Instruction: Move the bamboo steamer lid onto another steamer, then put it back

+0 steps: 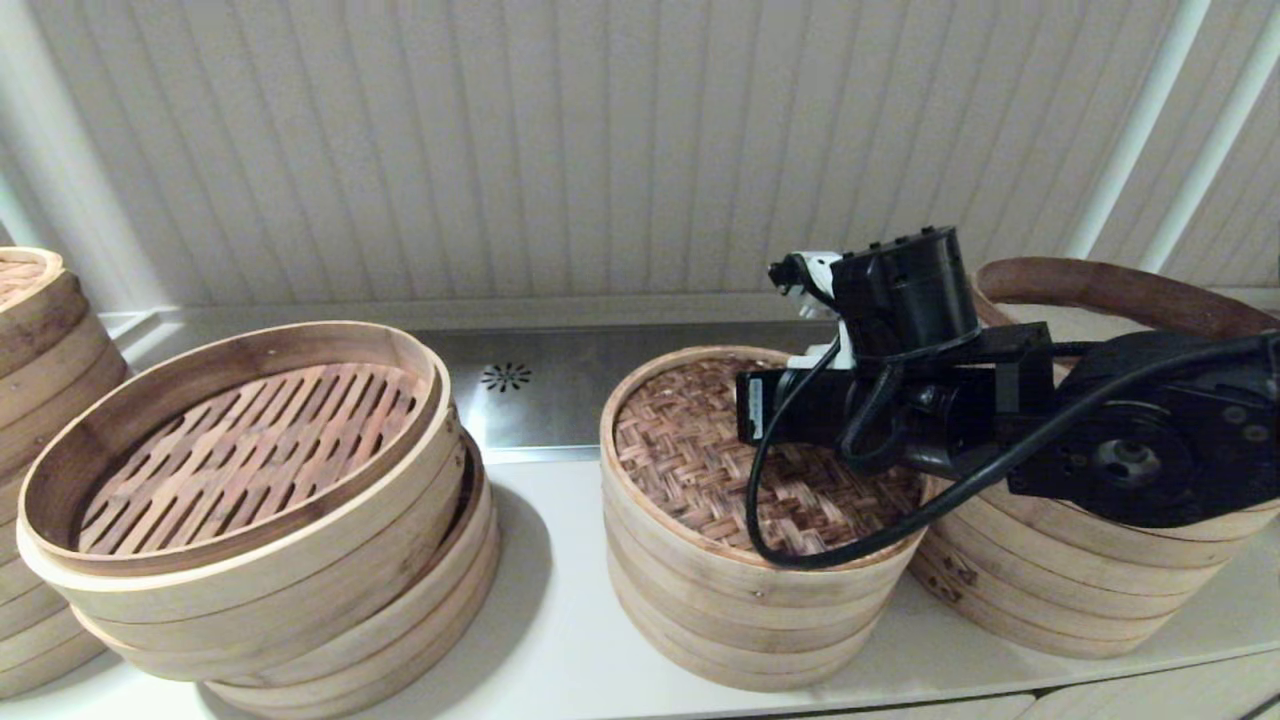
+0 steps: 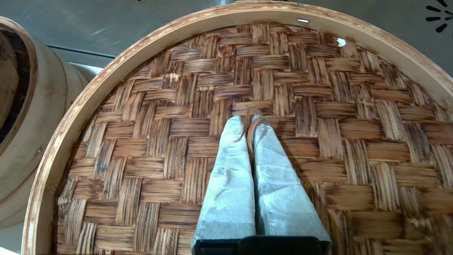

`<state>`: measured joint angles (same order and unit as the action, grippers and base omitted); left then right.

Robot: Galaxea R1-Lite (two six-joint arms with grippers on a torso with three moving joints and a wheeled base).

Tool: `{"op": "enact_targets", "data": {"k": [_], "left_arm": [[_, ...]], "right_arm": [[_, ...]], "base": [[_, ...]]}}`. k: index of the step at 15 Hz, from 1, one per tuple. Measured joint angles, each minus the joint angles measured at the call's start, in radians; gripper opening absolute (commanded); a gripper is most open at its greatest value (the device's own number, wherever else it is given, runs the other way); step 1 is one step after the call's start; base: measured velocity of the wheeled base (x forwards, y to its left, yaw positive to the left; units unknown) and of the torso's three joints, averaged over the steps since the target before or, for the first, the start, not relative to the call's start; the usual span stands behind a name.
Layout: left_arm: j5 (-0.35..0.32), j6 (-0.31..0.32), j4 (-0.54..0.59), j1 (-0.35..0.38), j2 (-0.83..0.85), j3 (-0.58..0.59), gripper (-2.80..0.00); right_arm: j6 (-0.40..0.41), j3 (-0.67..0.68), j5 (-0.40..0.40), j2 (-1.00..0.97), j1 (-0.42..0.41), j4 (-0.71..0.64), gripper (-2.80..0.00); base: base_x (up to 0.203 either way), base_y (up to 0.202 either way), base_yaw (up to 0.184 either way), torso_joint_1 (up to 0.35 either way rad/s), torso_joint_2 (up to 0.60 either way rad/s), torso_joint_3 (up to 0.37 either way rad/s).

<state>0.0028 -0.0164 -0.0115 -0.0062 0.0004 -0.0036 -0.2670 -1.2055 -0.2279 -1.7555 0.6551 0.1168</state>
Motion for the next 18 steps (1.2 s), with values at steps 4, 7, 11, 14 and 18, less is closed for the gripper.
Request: {"op": "enact_targets", "data": {"k": [4, 7, 11, 14, 18], "left_arm": [[0.0, 0.0, 0.0, 0.0, 0.0, 0.0, -2.8], [0.0, 0.0, 0.0, 0.0, 0.0, 0.0, -2.8], [0.0, 0.0, 0.0, 0.0, 0.0, 0.0, -2.8], [0.0, 0.0, 0.0, 0.0, 0.0, 0.0, -2.8], [0.0, 0.0, 0.0, 0.0, 0.0, 0.0, -2.8]], "right_arm": [[0.0, 0.005, -0.007, -0.008, 0.007, 0.009, 0.0], [0.002, 0.005, -0.008, 0.001, 0.005, 0.019, 0.0], [0.03, 0.004, -0.008, 0.078, -0.008, 0.014, 0.0], [0.062, 0.01, -0.01, 0.188, -0.031, -0.012, 0.0], [0.124, 0.025, -0.01, 0.377, -0.106, -0.108, 0.0]], "base": [[0.0, 0.0, 0.0, 0.0, 0.0, 0.0], [0.0, 0.0, 0.0, 0.0, 0.0, 0.0], [0.0, 0.0, 0.0, 0.0, 0.0, 0.0], [0.0, 0.0, 0.0, 0.0, 0.0, 0.0], [0.0, 0.0, 0.0, 0.0, 0.0, 0.0]]}}
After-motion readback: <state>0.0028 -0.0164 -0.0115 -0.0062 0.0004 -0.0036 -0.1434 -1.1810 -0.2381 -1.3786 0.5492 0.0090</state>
